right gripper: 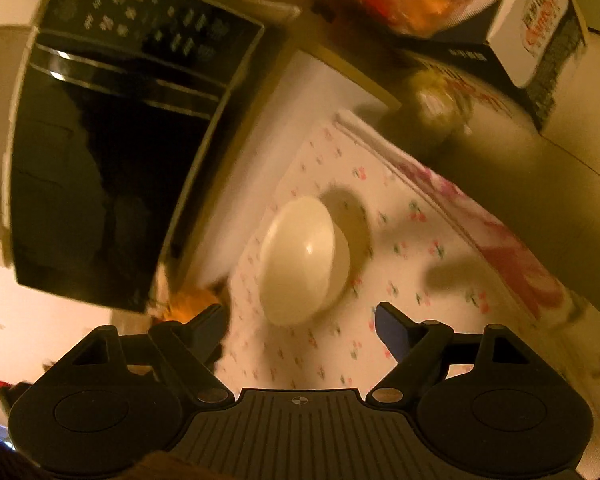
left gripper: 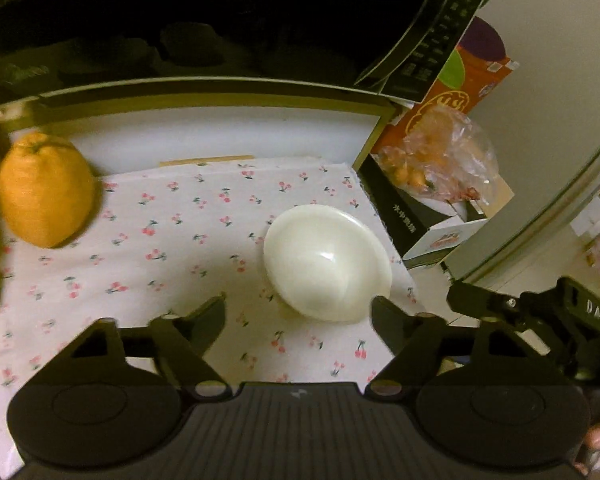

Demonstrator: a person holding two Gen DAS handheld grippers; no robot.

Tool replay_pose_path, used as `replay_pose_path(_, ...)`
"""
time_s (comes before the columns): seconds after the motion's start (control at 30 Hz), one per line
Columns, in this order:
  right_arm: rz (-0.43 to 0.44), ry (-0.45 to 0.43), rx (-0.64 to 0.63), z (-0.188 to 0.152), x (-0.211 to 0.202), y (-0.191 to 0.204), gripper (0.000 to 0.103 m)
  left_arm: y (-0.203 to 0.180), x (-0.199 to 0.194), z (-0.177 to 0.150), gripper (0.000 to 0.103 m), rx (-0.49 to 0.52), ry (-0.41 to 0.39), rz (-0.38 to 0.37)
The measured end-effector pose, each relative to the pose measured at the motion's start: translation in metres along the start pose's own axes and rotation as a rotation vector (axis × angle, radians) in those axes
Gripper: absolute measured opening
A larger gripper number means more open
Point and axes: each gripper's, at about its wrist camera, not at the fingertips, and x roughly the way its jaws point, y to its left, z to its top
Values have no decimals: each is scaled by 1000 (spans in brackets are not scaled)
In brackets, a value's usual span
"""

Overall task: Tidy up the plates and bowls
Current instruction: 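Move both grippers to the small white bowl by the microwave, then close both grippers on the small white bowl rim and lift it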

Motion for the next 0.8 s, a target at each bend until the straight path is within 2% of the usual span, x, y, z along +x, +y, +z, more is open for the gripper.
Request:
replay_pose_path(0.07, 2, -3, 28, 2, 7, -7, 82, 2, 8, 3, 64, -11, -1, -19)
replay_pose_path(0.3, 31, -9, 44, 6, 23, -14, 61, 7, 29, 7, 49, -19, 7, -13)
replay_pose_path(0.47, 39, -24, 48, 4, 34, -15, 47, 17, 38, 7, 34, -60, 0, -15)
replay_pose_path(0.8, -7, -58, 58, 2, 46, -23, 21, 23, 49, 6, 21, -93, -37, -42)
